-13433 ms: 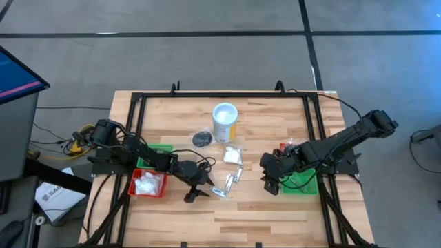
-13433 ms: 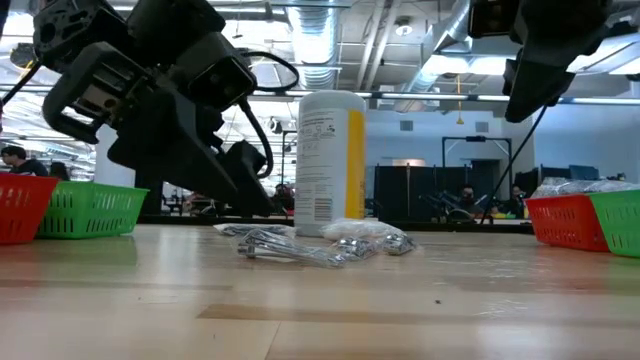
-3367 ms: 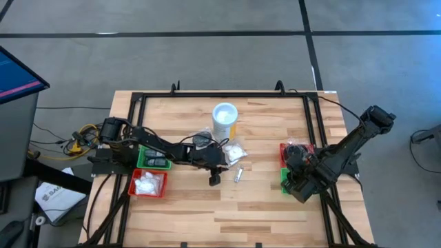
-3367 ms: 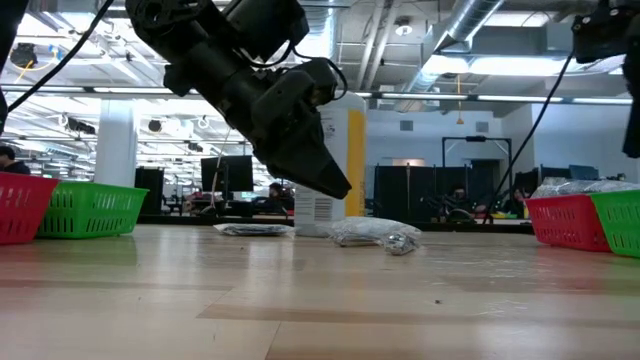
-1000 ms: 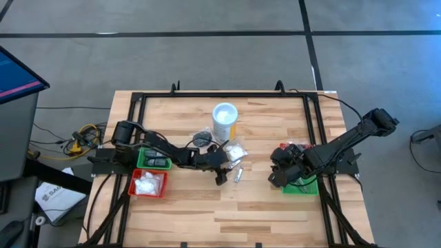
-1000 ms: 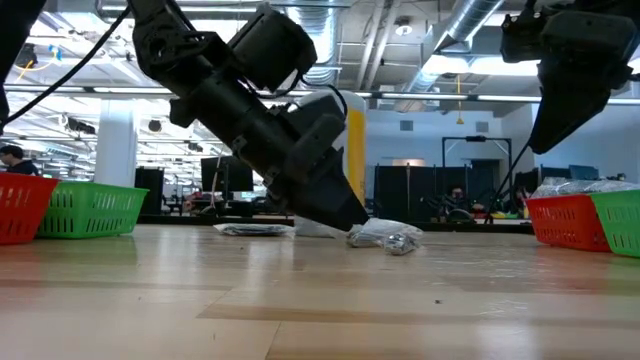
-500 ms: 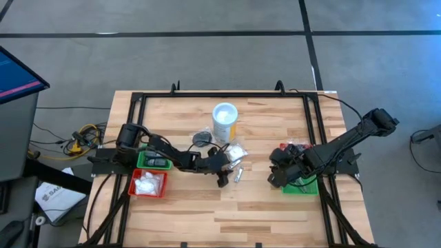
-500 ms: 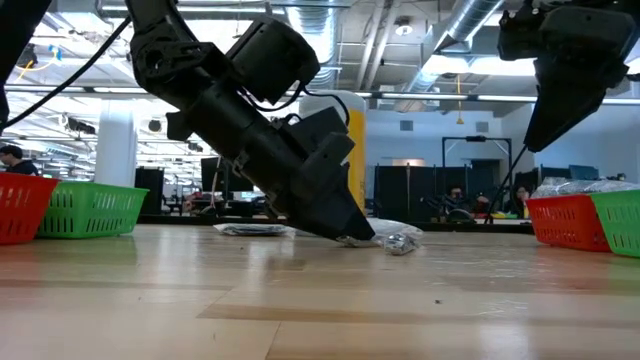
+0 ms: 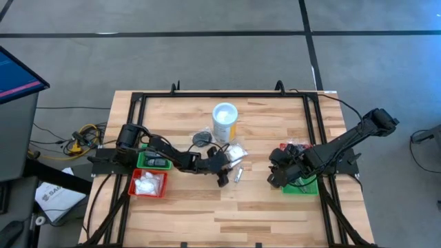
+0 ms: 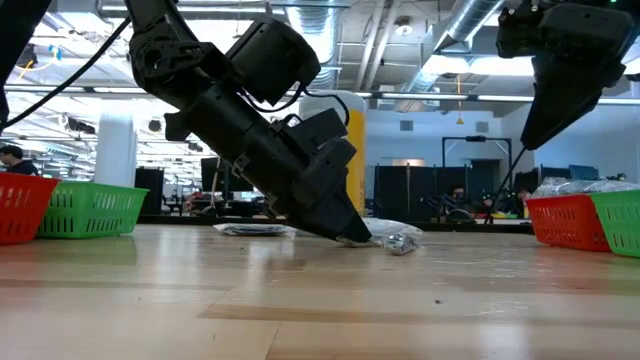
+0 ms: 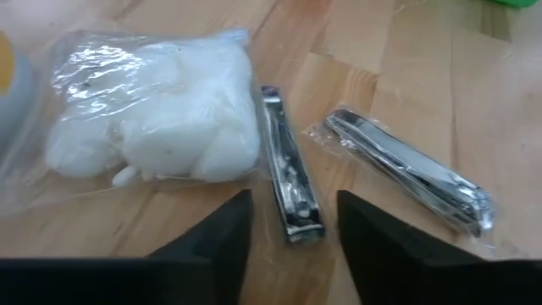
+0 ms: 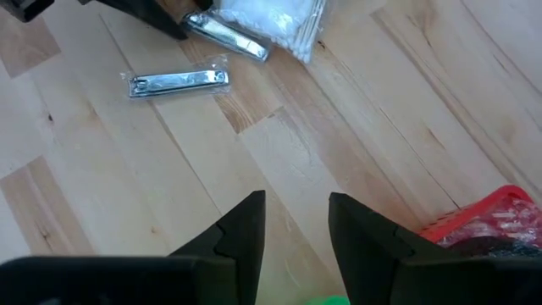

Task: Pick & Place Travel size toiletries
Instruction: Put the nail cutter into the right green bin

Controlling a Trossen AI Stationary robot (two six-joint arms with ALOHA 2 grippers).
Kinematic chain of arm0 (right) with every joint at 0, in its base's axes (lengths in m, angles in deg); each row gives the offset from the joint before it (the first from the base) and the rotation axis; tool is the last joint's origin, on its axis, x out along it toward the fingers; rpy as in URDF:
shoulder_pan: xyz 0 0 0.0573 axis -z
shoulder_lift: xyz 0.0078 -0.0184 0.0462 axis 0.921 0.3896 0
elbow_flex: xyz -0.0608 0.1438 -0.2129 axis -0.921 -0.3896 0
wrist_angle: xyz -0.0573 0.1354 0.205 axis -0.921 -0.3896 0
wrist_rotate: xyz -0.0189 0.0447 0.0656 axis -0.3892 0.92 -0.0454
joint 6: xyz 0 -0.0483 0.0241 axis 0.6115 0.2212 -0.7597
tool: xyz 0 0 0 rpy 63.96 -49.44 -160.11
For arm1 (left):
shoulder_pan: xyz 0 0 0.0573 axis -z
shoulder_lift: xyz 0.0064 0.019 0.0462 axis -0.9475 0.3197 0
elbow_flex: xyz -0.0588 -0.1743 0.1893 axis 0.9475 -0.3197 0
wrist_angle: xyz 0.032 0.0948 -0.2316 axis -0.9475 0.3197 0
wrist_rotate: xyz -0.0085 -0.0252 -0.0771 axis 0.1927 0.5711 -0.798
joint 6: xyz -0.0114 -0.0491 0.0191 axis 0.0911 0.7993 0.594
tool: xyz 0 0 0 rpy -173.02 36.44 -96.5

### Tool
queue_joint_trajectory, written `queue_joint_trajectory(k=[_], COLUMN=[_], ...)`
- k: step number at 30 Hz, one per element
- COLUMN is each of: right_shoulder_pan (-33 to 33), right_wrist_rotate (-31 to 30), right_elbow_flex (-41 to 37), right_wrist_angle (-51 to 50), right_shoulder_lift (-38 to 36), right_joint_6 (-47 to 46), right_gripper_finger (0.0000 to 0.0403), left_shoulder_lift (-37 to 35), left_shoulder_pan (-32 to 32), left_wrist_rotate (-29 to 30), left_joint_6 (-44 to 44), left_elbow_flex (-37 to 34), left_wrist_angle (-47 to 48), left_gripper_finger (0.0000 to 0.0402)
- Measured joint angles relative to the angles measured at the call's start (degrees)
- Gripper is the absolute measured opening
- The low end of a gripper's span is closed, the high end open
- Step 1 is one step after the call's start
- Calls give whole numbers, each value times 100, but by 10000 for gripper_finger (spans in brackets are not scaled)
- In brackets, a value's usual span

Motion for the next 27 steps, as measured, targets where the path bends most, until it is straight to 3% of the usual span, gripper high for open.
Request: queue_joint_trajectory(k=[7,19,27], right_shoulder_pan=[0,0,52], right_wrist_rotate=[-6,-10,-28], right_elbow_flex=[-1,-2,-4], right_wrist_angle=[0,5,417], right_shoulder_lift=[0,0,0], right_joint_6=[-2,5,561], right_gripper_finger=[121,122,123], left_shoulder_lift=[-4,-259,-754], left_shoulder_pan=[-8,48,179], left_wrist_rotate=[73,-111,-479], left_joint_6=[-258,-534,-657], left_elbow_flex=[-1,-39,-30], left_wrist_angle=[121,436,328], left_gripper_finger=[36,36,36])
